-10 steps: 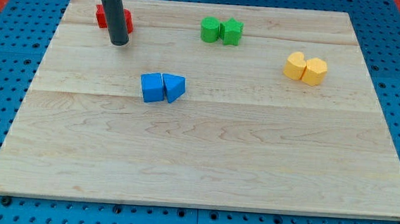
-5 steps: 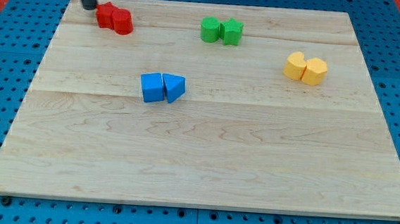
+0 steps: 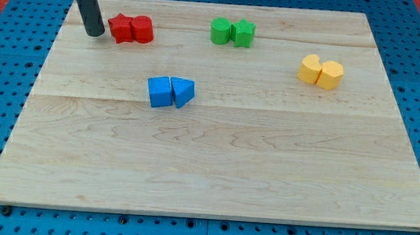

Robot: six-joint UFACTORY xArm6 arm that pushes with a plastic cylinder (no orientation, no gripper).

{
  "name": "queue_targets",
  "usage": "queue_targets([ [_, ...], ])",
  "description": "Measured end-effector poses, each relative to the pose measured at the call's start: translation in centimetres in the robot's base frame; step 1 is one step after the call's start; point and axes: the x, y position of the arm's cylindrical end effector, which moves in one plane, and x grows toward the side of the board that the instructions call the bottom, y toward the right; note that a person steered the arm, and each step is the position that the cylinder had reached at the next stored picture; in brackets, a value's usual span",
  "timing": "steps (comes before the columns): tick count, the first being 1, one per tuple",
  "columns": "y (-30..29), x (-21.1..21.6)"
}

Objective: Push the red blocks above the blue blocks

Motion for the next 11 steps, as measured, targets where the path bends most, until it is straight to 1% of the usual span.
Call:
queue_targets([
  [1,4.4,-0.8],
  [2,7.8,-0.6],
  [3,9.4,-0.5],
  [4,7.8,-0.5],
  [5,10.2,2.1],
  [6,11.1,3.0],
  [7,3.6,-1.6],
  [8,4.5,-6.0],
  [9,10.2,-6.8],
  [10,15.3,-6.4],
  [11,15.6,-6.3],
])
